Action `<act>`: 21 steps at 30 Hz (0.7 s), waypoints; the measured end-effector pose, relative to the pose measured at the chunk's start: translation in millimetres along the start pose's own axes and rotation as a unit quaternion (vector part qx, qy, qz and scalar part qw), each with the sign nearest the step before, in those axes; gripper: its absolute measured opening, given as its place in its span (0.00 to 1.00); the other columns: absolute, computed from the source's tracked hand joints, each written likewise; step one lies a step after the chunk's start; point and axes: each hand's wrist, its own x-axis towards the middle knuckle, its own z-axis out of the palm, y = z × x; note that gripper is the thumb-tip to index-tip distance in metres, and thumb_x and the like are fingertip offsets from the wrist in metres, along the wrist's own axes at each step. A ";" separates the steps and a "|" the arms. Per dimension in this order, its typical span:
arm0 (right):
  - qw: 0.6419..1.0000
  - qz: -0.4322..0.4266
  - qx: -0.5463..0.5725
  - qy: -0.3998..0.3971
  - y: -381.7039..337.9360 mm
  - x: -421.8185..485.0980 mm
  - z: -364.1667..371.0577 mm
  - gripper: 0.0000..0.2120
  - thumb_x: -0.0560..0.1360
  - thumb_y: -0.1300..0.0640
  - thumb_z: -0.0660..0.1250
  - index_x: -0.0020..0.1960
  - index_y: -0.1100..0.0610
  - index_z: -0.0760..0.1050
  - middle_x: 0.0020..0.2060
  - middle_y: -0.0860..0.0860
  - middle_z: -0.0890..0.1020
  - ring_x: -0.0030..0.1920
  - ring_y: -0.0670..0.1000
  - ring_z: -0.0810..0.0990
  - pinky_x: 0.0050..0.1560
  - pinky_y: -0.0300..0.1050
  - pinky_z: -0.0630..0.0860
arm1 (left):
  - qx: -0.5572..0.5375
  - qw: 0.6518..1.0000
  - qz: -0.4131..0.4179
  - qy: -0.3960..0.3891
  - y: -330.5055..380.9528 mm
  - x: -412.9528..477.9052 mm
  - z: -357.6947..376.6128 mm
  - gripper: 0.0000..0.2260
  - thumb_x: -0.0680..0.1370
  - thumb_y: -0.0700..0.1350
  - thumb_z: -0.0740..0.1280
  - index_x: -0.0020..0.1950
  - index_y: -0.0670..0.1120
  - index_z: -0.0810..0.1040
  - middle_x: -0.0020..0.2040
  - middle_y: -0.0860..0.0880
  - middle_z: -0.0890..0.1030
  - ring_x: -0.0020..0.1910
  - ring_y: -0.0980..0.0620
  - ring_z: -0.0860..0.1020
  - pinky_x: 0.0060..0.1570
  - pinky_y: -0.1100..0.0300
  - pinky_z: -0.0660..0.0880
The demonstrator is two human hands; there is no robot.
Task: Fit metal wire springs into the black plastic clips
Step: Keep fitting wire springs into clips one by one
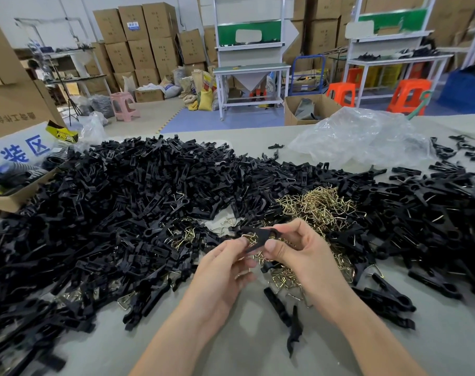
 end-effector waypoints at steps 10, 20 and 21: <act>0.995 0.043 0.093 -0.011 -0.4 2.0 -5.1 0.16 0.66 0.59 0.77 0.51 0.58 0.77 0.49 0.59 0.87 0.47 0.54 0.87 0.48 0.38 0.81 | -0.095 0.990 -0.027 -0.102 -4.4 5.2 -7.1 0.12 0.65 0.54 0.80 0.44 0.50 0.86 0.38 0.52 0.78 0.34 0.57 0.76 0.37 0.60 0.77; 0.991 0.052 0.118 -0.019 -1.1 1.7 -4.2 0.22 0.63 0.54 0.79 0.53 0.59 0.77 0.48 0.59 0.87 0.46 0.52 0.87 0.48 0.38 0.81 | -0.040 0.994 0.014 -0.102 -2.6 -1.5 -5.3 0.24 0.68 0.53 0.77 0.58 0.42 0.78 0.41 0.48 0.77 0.35 0.55 0.75 0.39 0.60 0.75; 0.992 0.054 0.112 -0.023 -1.1 1.5 -4.3 0.22 0.64 0.53 0.79 0.53 0.59 0.77 0.48 0.59 0.87 0.46 0.52 0.87 0.48 0.38 0.81 | -0.037 0.994 0.018 -0.103 -2.7 -2.6 -4.1 0.22 0.68 0.53 0.77 0.56 0.42 0.79 0.41 0.48 0.78 0.35 0.55 0.75 0.39 0.60 0.75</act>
